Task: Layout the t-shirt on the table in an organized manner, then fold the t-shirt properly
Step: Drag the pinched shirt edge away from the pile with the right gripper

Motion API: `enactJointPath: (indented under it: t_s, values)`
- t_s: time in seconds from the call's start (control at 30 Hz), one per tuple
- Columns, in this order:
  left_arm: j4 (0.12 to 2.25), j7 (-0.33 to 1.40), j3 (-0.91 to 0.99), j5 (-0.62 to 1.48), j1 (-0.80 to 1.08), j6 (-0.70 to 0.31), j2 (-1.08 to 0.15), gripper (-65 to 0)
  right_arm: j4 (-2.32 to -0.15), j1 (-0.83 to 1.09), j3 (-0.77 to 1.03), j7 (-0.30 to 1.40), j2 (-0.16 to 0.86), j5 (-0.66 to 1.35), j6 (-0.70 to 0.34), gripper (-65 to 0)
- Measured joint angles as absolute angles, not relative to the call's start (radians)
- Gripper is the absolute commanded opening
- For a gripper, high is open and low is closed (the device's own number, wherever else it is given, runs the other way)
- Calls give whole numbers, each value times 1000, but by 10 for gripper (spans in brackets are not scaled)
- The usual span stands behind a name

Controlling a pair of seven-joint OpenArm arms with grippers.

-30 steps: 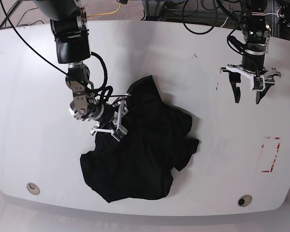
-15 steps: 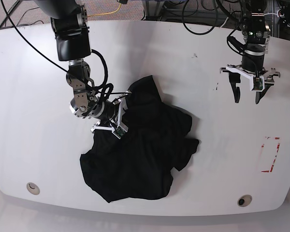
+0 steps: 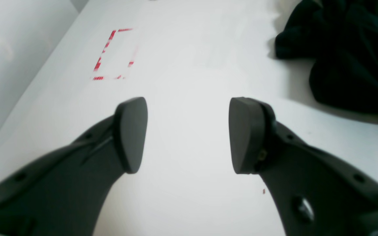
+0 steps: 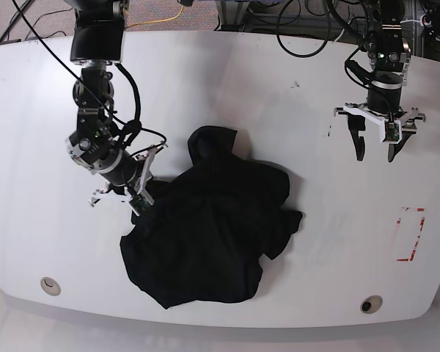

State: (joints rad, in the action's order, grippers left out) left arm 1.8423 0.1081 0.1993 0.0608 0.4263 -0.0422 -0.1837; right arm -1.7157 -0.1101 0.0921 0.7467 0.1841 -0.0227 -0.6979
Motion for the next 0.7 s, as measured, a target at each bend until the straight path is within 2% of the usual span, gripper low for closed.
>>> enactJointPath:
  t_s: [0.33,0.7]
  values:
    - [1831,105,194,60,410,-42,-184,-282,-1879,4,209,824,243,-22,-706,-650]
    - [1806,162,105,58,386,-39,-198,-281,-1898,63,343,824,250,-21,-707,-650]
